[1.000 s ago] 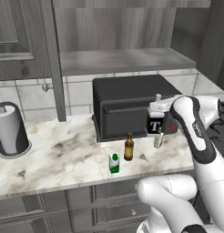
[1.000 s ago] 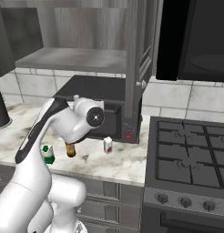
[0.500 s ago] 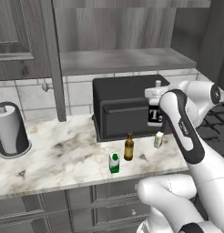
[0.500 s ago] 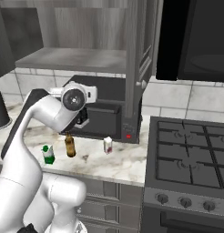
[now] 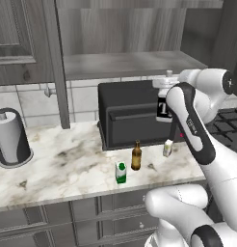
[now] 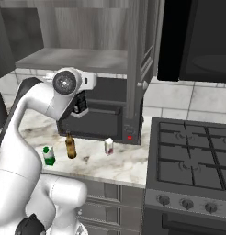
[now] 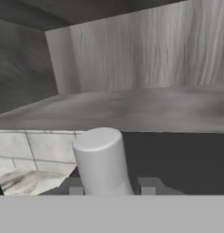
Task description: Sort all alcoholic drinks to one cabinet, and non-alcoholic drinks to the other.
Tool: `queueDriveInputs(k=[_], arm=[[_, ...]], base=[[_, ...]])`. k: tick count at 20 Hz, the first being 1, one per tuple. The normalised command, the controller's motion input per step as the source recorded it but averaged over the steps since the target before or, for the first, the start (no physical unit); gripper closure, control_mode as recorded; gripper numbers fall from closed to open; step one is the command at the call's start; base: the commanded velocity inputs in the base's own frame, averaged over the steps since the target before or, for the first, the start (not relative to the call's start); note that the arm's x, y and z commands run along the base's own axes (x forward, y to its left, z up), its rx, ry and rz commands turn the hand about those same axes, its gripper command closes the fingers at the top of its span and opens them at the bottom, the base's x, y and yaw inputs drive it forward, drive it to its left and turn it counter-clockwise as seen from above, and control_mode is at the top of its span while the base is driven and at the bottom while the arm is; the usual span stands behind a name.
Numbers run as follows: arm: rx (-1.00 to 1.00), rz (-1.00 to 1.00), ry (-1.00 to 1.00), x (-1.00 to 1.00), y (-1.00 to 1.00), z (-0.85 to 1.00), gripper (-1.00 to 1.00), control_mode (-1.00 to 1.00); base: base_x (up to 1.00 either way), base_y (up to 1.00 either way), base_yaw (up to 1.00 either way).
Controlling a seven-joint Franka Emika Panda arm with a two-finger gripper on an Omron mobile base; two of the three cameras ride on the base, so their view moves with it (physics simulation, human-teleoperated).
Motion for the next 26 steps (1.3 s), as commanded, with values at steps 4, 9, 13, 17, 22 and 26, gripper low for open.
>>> queueDriveInputs(k=[4, 9, 13, 17, 22, 26], arm=[[0.0, -0.02, 0.0, 0.19, -0.18, 0.45, 1.0, -1.0], [0.02, -0.02, 0.0, 0.3, -0.2, 0.44, 1.0, -1.0], [0.03, -0.02, 0.0, 0.29, -0.15, 0.41, 1.0, -1.0], [0.03, -0.01, -0.01, 0.24, -0.13, 0.29, 1.0, -1.0], [0.02, -0.01, -0.05, 0.16, -0.08, 0.27, 1.0, -1.0], [0.01, -0.01, -0.11, 0.01, -0.01, 0.26, 1.0, -1.0]], base=[[0.0, 0.0, 0.0], [0.0, 0.0, 0.0], [0.0, 0.0, 0.0], [0.0, 0.0, 0.0], [0.0, 0.0, 0.0], [0.0, 0.0, 0.0]])
